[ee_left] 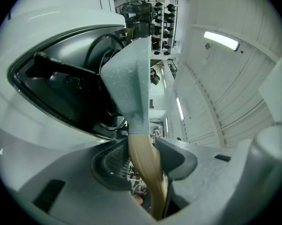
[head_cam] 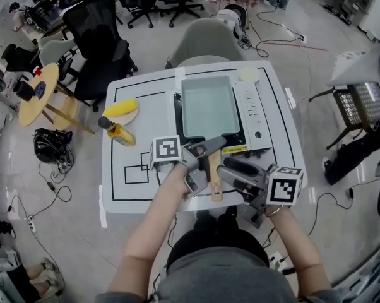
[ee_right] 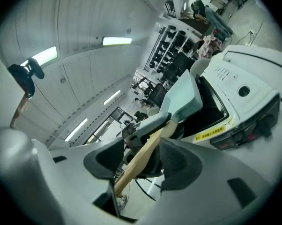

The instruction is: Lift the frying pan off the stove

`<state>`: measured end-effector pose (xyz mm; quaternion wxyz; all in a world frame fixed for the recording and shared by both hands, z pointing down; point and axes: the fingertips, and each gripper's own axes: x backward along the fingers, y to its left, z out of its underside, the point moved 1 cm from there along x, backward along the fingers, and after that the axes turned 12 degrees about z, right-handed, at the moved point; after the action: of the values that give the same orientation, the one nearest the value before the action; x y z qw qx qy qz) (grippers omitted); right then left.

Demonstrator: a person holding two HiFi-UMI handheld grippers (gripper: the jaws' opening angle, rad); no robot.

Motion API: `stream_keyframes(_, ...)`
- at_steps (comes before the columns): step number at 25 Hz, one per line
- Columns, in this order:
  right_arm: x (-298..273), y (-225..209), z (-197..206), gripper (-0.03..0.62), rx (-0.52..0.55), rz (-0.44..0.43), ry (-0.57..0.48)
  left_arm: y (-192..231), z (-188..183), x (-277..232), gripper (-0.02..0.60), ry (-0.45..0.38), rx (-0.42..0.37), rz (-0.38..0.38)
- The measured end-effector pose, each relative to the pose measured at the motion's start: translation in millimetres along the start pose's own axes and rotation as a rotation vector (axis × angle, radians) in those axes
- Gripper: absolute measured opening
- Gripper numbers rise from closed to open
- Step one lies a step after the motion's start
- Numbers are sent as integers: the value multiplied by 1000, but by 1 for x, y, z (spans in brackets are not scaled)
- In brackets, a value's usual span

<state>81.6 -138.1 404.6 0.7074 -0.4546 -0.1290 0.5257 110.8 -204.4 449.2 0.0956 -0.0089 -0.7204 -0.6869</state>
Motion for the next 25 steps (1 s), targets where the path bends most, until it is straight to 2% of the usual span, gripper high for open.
stream_keyframes(4,-10,1,2,235,-50,-43,76,2,-2,1,158,-15,6,-2)
stream_keyframes(11,-18,-13,4,213,-79,-38,159,4,-3,2,158,-31,5,-2)
stream_keyframes(20,-32,-5,6,212,-131,-119,244,4,-3,2,158,-40,6,2)
stream_keyframes(25,-38,-8,9,206,-151,-128,281,5,-2,2,158,-37,3,-7)
